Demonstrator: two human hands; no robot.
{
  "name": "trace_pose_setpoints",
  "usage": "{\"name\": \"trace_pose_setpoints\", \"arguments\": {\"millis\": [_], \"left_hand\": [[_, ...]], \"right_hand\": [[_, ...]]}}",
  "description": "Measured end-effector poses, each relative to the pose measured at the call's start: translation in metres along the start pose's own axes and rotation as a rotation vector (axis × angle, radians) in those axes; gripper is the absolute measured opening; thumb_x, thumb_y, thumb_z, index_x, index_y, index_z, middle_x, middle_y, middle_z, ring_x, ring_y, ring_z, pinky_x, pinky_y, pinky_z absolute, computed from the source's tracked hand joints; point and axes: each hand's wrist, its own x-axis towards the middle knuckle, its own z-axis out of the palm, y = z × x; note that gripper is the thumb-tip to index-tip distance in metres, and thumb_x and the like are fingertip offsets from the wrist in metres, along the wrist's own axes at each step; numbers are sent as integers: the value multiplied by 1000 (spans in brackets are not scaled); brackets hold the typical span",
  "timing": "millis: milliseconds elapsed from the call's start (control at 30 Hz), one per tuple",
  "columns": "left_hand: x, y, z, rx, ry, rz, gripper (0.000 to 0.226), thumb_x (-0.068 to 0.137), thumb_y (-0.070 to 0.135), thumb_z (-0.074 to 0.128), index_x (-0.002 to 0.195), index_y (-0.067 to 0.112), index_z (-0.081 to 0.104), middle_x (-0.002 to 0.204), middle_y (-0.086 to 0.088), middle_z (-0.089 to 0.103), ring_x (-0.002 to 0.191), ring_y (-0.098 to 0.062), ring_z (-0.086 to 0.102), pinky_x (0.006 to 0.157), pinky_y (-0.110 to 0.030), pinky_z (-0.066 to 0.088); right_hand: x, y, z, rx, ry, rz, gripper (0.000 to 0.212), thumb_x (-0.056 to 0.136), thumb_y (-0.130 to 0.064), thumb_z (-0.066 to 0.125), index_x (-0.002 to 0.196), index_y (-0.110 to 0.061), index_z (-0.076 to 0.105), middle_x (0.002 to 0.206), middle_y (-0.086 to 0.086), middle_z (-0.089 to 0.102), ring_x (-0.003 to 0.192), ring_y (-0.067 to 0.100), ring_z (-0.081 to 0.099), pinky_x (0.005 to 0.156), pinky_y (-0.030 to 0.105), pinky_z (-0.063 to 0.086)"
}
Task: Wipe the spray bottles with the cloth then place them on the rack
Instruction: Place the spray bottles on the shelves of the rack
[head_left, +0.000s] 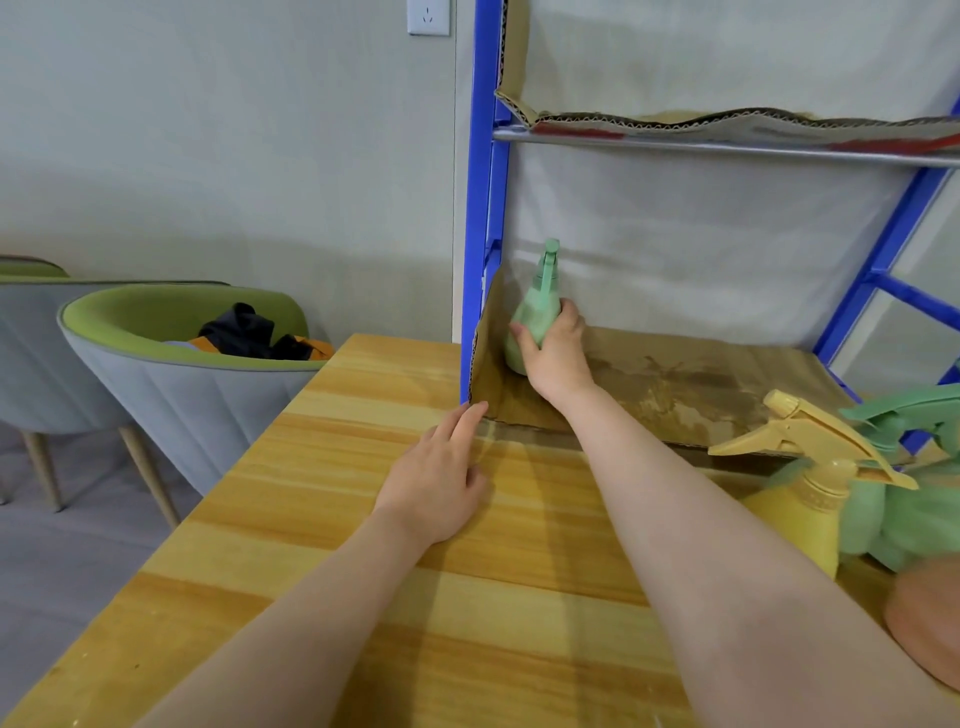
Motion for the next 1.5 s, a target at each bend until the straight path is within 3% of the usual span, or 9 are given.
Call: {"name": "trace_pose_setpoints", "arguments": {"millis": [233, 367, 700, 833, 967, 1067, 1167, 1300, 1500], "left_hand": [[1, 1, -3, 0, -1, -7, 70, 91, 21, 49, 153, 27, 18, 154, 7, 32, 130, -18, 43, 95, -32, 46], [2, 1, -5, -2, -19, -6, 71, 91, 20, 49, 153, 29, 16, 154, 6, 32, 129, -20, 43, 94, -35, 47], [1, -1, -3, 31, -52, 16, 73, 91, 17, 51, 154, 34, 17, 153, 2, 32, 134, -22, 40, 102, -37, 43], [-2, 0, -4, 50, 3, 57, 65, 90, 14, 52, 150, 26, 31, 137, -1, 38, 124, -22, 44, 86, -36, 52], [-5, 2, -4, 74, 28, 97, 64, 87, 11, 53, 148, 22, 38, 133, -4, 38, 121, -25, 44, 87, -41, 52], [-5, 0, -3, 114, 50, 186, 64, 84, 9, 56, 145, 20, 42, 139, -5, 39, 121, -28, 45, 93, -45, 51], [-3, -3, -1, 152, 49, 244, 65, 83, 7, 56, 146, 18, 42, 148, -5, 38, 129, -30, 41, 100, -49, 47], [-3, -4, 0, 167, 34, 234, 64, 86, 10, 54, 148, 20, 40, 154, -1, 38, 141, -25, 32, 107, -48, 41], [-3, -5, 0, 166, 25, 226, 56, 89, 9, 54, 143, 20, 47, 152, -2, 42, 140, -24, 30, 109, -50, 39]], "right_hand": [[-4, 0, -1, -45, -1, 3, 79, 93, -46, 62, 150, -10, 21, 144, 15, 37, 127, 31, 47, 96, 32, 41], [-16, -5, -12, -179, -62, 70, 93, 91, -55, 58, 155, -11, 7, 153, 16, 28, 136, 35, 39, 109, 43, 37], [-136, -24, -68, -281, -144, -23, 81, 95, -33, 58, 156, -8, 10, 161, 11, 20, 148, 26, 21, 121, 36, 22], [-181, -28, -107, -329, -176, -31, 75, 97, -35, 56, 155, -13, 15, 160, 6, 23, 147, 21, 23, 119, 33, 23], [-215, -21, -145, -363, -110, 5, 64, 97, -39, 56, 151, -19, 27, 149, -2, 38, 139, 15, 35, 113, 28, 31], [-239, -14, -168, -351, -44, 6, 51, 96, -36, 56, 142, -20, 39, 134, -5, 46, 127, 10, 43, 102, 19, 34], [-259, -3, -182, -359, 73, -1, 42, 94, -28, 59, 133, -18, 47, 122, -6, 48, 117, 10, 46, 94, 19, 33], [-268, 14, -191, -238, 301, 86, 56, 88, -13, 66, 137, -9, 40, 133, 4, 44, 125, 21, 42, 102, 28, 35], [-254, 19, -187, -207, 200, 185, 76, 91, -22, 64, 152, -9, 22, 154, 11, 31, 141, 25, 31, 114, 33, 27]]}}
